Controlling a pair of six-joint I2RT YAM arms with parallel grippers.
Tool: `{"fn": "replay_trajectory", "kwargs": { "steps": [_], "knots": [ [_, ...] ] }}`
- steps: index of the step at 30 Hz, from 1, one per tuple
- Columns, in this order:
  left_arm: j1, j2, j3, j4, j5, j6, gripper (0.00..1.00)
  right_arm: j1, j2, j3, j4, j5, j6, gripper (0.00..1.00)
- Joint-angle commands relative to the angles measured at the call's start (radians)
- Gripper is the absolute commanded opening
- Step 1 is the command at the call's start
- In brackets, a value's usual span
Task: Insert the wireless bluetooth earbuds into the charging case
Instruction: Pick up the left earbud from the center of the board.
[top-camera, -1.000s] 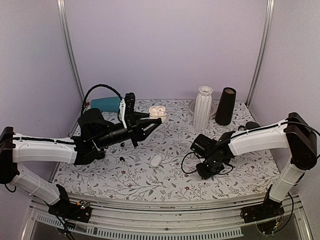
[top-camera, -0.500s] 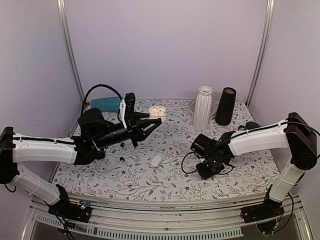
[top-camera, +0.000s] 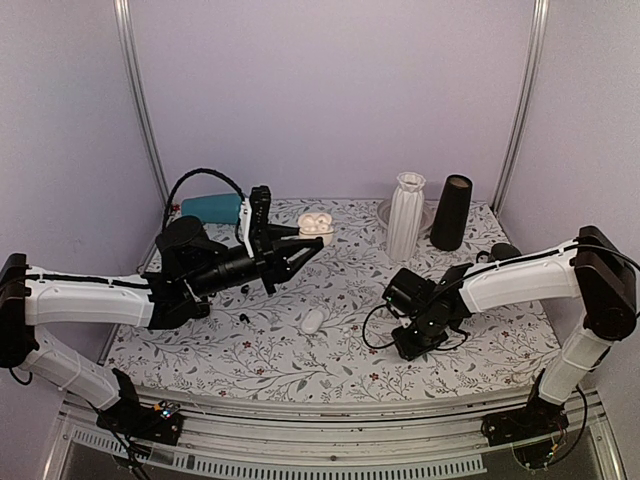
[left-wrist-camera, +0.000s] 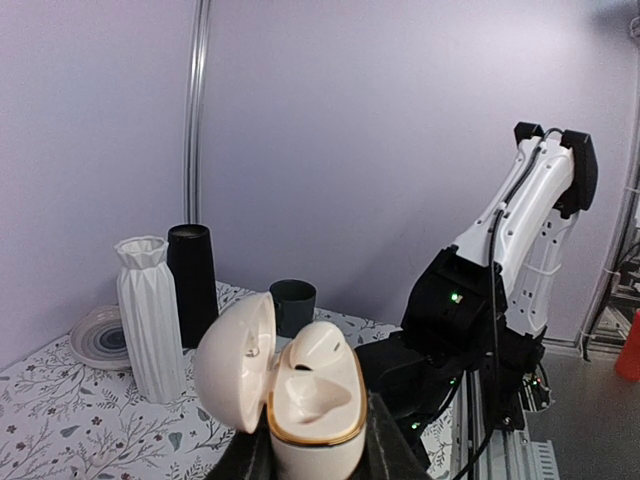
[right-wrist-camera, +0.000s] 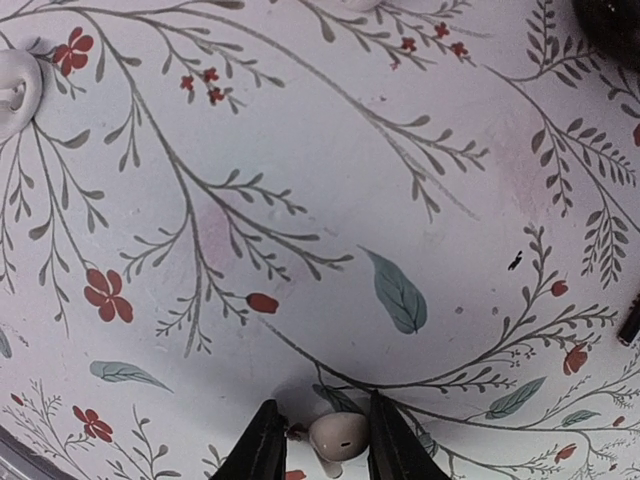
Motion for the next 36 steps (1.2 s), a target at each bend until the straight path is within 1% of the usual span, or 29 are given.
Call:
{"fn": "replay_trajectory", "kwargs": {
  "steps": [1, 7, 11, 19, 21, 22, 24, 28, 36],
  "knots": [
    [0.013, 0.0, 0.03, 0.0, 0.01, 0.005, 0.0, 0.005, -0.011, -0.04, -0.005, -0.048, -0.001, 0.3],
    [0.013, -0.004, 0.03, -0.006, 0.012, 0.005, 0.0, 0.005, 0.004, -0.042, -0.015, -0.037, 0.001, 0.28],
    [0.013, -0.007, 0.028, -0.009, 0.01, 0.005, 0.0, 0.004, 0.01, -0.039, -0.029, -0.025, 0.003, 0.24],
    [0.013, 0.003, 0.037, -0.008, 0.015, 0.004, 0.0, 0.005, 0.036, -0.037, -0.041, -0.026, -0.001, 0.22],
    [0.012, 0.006, 0.037, -0.007, 0.015, 0.002, 0.0, 0.007, 0.039, -0.04, -0.042, -0.028, -0.001, 0.2],
    [0.013, 0.008, 0.039, -0.008, 0.015, 0.002, 0.0, 0.006, 0.04, -0.042, -0.041, -0.028, 0.0, 0.15],
    [0.013, 0.01, 0.04, -0.008, 0.015, 0.002, 0.0, 0.005, 0.038, -0.042, -0.034, -0.036, 0.005, 0.12],
    [0.013, 0.014, 0.042, -0.005, 0.015, 0.002, 0.0, 0.004, 0.025, -0.037, -0.012, -0.043, 0.023, 0.11],
    [0.014, 0.02, 0.035, -0.006, 0.0, 0.008, 0.0, -0.008, -0.011, -0.021, 0.05, -0.01, 0.09, 0.1]
  ]
}}
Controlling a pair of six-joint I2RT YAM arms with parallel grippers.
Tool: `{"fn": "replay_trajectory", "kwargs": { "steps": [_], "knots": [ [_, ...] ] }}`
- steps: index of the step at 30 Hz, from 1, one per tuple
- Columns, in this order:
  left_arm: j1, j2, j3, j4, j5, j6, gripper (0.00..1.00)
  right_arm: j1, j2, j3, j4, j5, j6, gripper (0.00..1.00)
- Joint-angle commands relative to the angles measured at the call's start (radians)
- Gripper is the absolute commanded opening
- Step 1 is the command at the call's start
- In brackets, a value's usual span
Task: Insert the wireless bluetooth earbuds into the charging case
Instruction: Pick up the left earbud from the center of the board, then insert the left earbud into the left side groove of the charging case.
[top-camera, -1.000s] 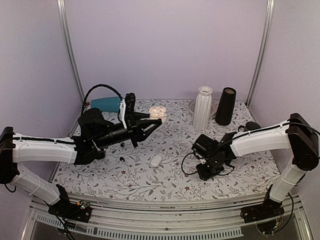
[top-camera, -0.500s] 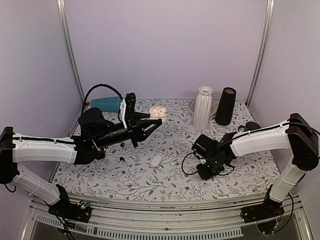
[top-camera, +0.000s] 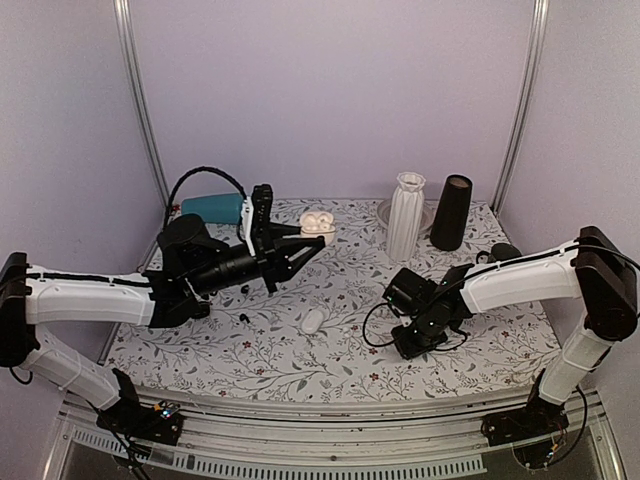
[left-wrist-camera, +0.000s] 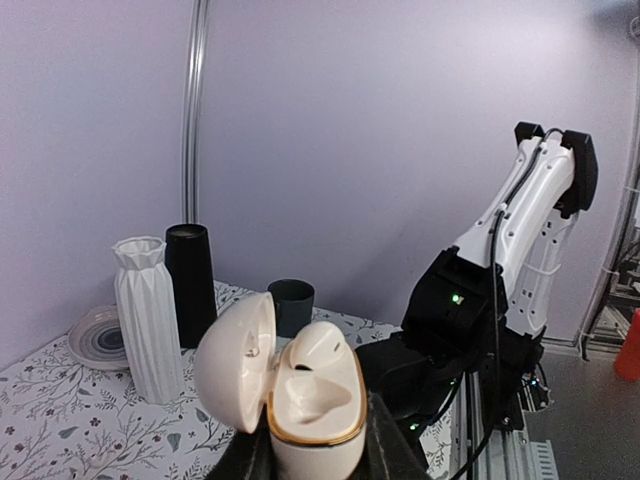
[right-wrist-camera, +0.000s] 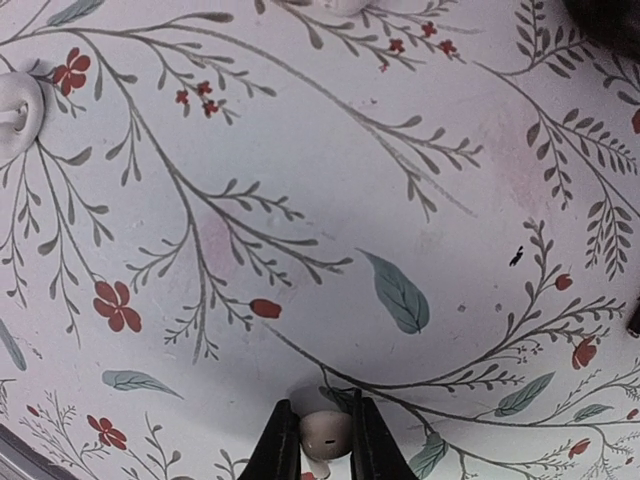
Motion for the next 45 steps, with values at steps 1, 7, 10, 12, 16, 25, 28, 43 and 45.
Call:
{"fn": "replay_trajectory", "kwargs": {
  "steps": [1, 7, 10, 12, 16, 25, 28, 43, 45],
  "knots": [
    [0.014, 0.016, 0.017, 0.004, -0.014, 0.008, 0.0, -0.009, -0.013, -0.006, 0.04, 0.003, 0.06, 0.1],
    [0.018, 0.042, 0.007, 0.018, -0.051, -0.004, 0.0, -0.009, -0.097, 0.03, 0.082, 0.065, 0.106, 0.11],
    [0.021, 0.065, 0.007, 0.03, -0.067, -0.017, 0.0, -0.01, -0.128, 0.058, 0.09, 0.101, 0.12, 0.11],
    [0.022, 0.083, 0.005, 0.041, -0.077, -0.029, 0.0, -0.011, -0.15, 0.072, 0.103, 0.119, 0.13, 0.11],
    [0.022, 0.118, -0.004, 0.069, -0.102, -0.048, 0.0, -0.01, -0.206, 0.088, 0.148, 0.137, 0.145, 0.11],
    [0.023, 0.207, 0.015, 0.12, -0.138, -0.064, 0.0, -0.011, -0.314, 0.161, 0.224, 0.214, 0.157, 0.11],
    [0.023, 0.242, 0.034, 0.141, -0.128, -0.073, 0.0, -0.011, -0.342, 0.18, 0.267, 0.226, 0.149, 0.11],
    [-0.025, 0.329, 0.123, 0.152, -0.068, -0.033, 0.0, 0.021, -0.426, 0.212, 0.503, 0.155, 0.089, 0.11],
    [-0.034, 0.335, 0.144, 0.123, -0.073, -0.023, 0.0, 0.034, -0.427, 0.214, 0.532, 0.155, 0.079, 0.11]
  ]
}}
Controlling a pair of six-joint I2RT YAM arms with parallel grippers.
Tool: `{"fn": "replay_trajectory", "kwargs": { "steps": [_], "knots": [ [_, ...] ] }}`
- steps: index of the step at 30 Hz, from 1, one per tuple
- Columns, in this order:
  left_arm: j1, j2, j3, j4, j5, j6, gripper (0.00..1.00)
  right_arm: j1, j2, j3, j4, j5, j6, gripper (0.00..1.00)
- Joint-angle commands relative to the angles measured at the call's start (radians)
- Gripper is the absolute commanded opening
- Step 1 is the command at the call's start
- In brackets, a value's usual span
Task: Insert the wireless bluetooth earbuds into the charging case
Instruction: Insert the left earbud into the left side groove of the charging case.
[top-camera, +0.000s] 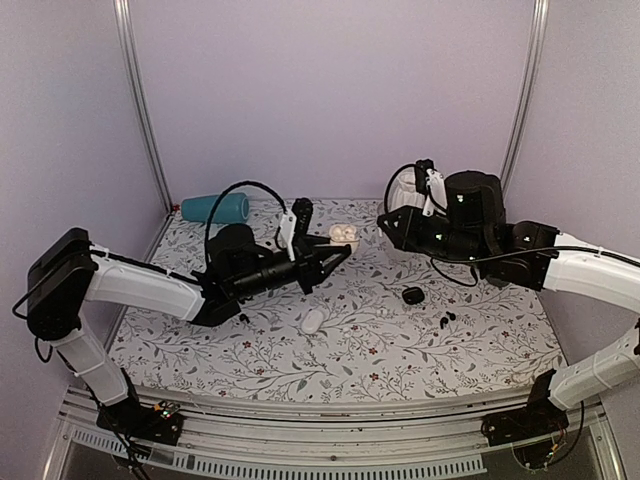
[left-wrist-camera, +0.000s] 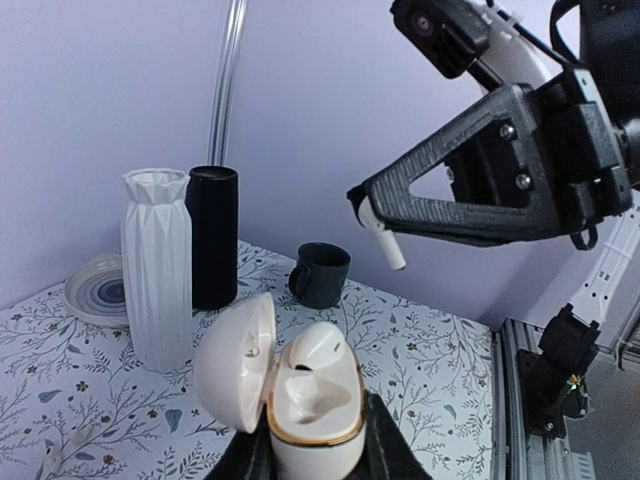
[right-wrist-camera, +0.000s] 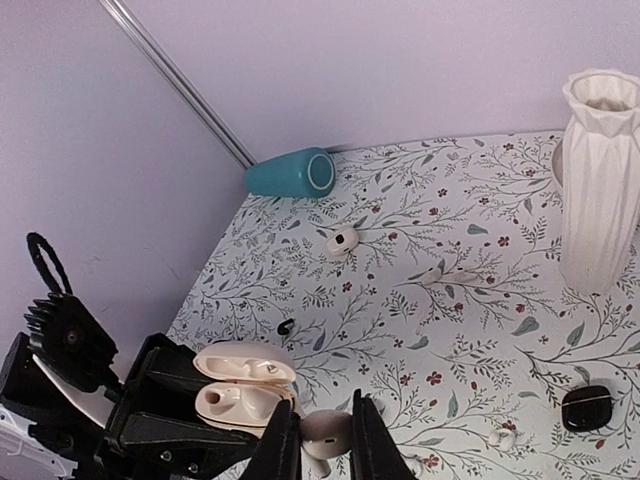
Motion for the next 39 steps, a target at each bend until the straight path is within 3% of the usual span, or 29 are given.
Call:
{"fn": "replay_trajectory", "kwargs": {
  "steps": [1, 25, 39],
  "knots": [
    [-0.03, 0.021, 0.061, -0.029, 0.003, 0.034, 0.0, 0.029, -0.021, 0.034, 0.109, -0.019, -0.034, 0.11],
    [-0.091, -0.016, 0.151, -0.14, -0.028, 0.073, 0.0, 0.15, 0.032, 0.029, 0.215, 0.079, -0.093, 0.11],
    [-0.103, -0.045, 0.159, -0.155, -0.023, 0.085, 0.0, 0.159, 0.017, -0.017, 0.247, 0.133, -0.086, 0.11]
  ]
}}
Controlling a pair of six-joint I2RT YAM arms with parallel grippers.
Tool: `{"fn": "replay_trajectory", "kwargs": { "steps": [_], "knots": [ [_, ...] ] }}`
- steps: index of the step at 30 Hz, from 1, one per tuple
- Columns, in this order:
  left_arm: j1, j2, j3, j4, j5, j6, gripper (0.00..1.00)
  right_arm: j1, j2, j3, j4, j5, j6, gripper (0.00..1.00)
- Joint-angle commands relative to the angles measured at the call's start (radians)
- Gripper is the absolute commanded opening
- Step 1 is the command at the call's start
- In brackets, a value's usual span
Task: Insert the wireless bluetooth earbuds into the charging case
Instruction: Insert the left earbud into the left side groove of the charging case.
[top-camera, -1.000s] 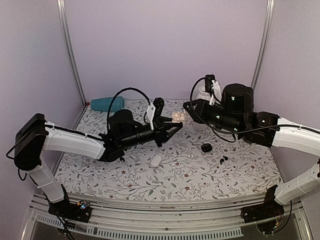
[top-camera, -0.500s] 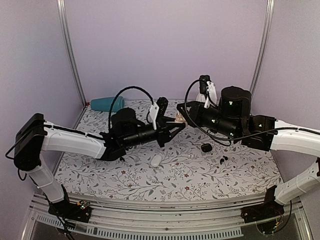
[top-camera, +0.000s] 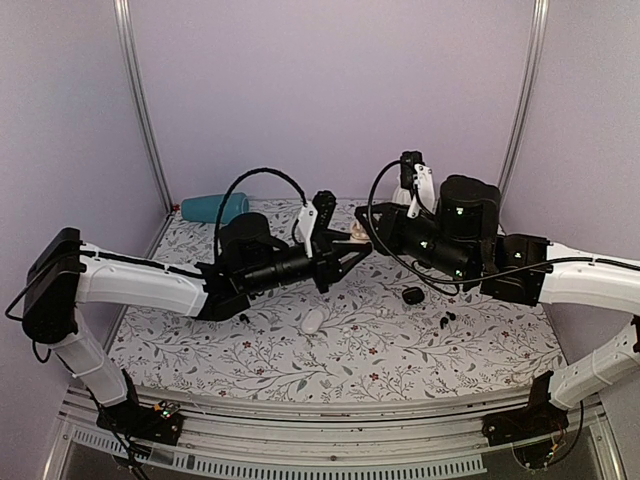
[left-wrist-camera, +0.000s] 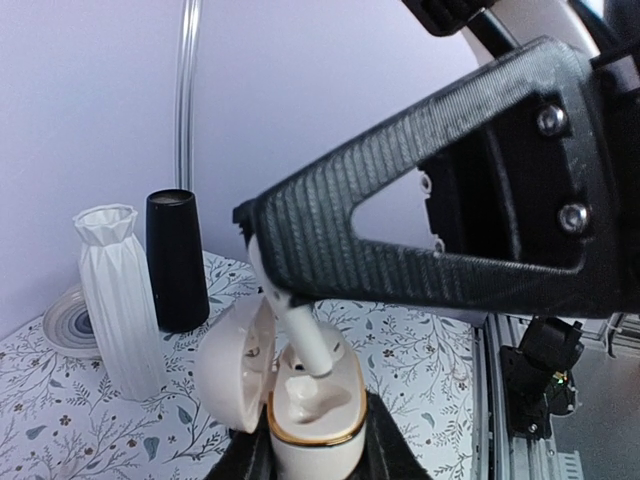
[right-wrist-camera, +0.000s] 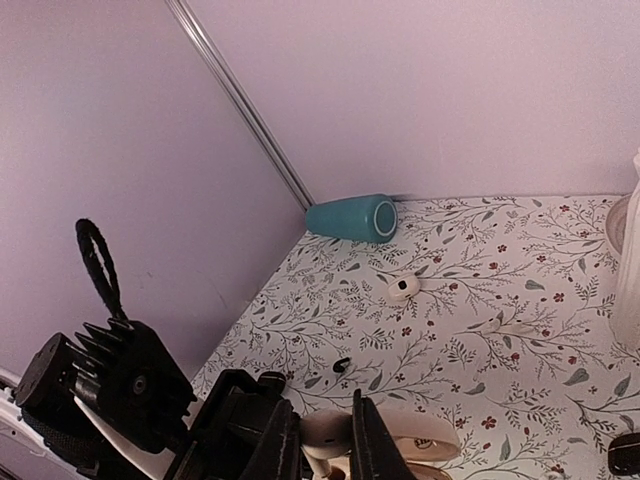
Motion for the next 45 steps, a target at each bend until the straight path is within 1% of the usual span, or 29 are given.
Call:
{"fn": "replay_trajectory", "kwargs": {
  "steps": [1, 25, 39, 45],
  "knots": [
    [-0.017, -0.033, 0.029, -0.001, -0.001, 0.011, 0.0, 0.009, -0.009, -0.016, 0.033, 0.017, -0.008, 0.12],
    [-0.019, -0.051, 0.057, -0.005, -0.016, 0.001, 0.0, 0.017, 0.013, -0.028, 0.044, -0.001, -0.011, 0.11],
    [-0.018, -0.054, 0.057, -0.002, -0.075, 0.007, 0.0, 0.027, 0.03, -0.025, 0.049, -0.014, 0.002, 0.12],
    [-0.019, -0.065, 0.053, -0.002, -0.087, 0.012, 0.0, 0.028, 0.034, -0.026, 0.047, -0.01, 0.0, 0.15]
  ]
}}
